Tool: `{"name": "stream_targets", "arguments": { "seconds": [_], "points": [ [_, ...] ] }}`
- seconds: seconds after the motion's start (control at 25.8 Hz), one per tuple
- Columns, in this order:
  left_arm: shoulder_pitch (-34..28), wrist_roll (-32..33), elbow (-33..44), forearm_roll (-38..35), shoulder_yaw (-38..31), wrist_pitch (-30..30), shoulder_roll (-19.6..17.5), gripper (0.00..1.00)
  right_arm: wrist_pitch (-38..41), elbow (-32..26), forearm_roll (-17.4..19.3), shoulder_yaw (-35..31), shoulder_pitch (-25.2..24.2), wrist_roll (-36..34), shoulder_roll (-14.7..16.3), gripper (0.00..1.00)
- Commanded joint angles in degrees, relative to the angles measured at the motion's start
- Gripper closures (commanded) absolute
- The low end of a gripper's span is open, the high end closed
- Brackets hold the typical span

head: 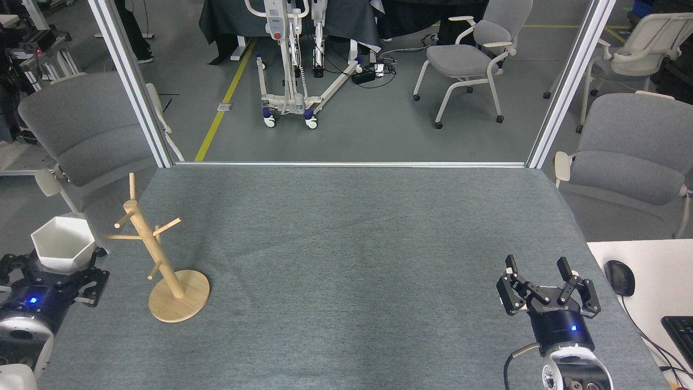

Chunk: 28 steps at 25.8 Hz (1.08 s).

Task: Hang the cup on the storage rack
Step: 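Carry the cup with the left gripper toward the wooden mug tree, then move the cup onto a peg of the wooden mug tree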

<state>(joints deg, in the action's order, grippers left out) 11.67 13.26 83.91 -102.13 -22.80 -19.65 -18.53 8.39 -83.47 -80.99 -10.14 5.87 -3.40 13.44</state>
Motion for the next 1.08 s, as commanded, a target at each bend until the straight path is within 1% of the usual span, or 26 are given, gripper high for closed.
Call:
{"name": "stream_targets", "arguments": {
  "seconds": [0.0,0.12,0.31,0.43,0.58,0.7,0.85,0.93,1.05],
  "points": [
    [0.0,0.1,-0.2,-1.0,1.1,0.0,0.2,1.00,0.0,0.1,0.0,0.1,0.0,0.0,0.3,0.00],
    [0.0,0.1,-0.2,-1.1,1.4,-0.1,0.2,1.00,0.1,0.3,0.0,-0.1,0.1,0.0,0.1,0.00],
    [-0.2,0.1,0.3,-1.8,2.3,-0.3,0.0,1.00,0.0,0.4,0.2,-0.1,0.0,0.1,1.0,0.00],
    [-0.3,0.0,0.6,-2.3,3.3,-0.4,0.0,1.00,0.0,2.2,0.0,-0.1,0.0,0.1,0.4,0.00],
    [-0.9,0.0,1.6,-2.6,4.2,-0.5,-0.1,1.00,0.2,2.6,0.2,0.2,-0.1,0.0,1.1,0.00],
    [-1.5,0.0,2.2,-2.6,4.7,-0.5,-0.1,1.00,0.1,2.8,0.0,0.2,-0.1,0.0,0.3,0.00],
    [-1.5,0.0,2.0,-2.6,4.6,-0.5,0.0,1.00,0.2,2.7,0.0,0.8,0.0,0.1,0.9,0.00],
    [-1.5,0.0,1.9,-2.6,4.6,-0.5,0.1,1.00,0.1,3.0,0.0,0.8,0.2,0.1,0.3,0.00],
    [-1.6,-0.1,2.2,-2.6,4.7,-0.5,0.1,1.00,0.1,3.7,-0.4,1.0,1.5,0.1,-0.1,0.00]
  ]
}}
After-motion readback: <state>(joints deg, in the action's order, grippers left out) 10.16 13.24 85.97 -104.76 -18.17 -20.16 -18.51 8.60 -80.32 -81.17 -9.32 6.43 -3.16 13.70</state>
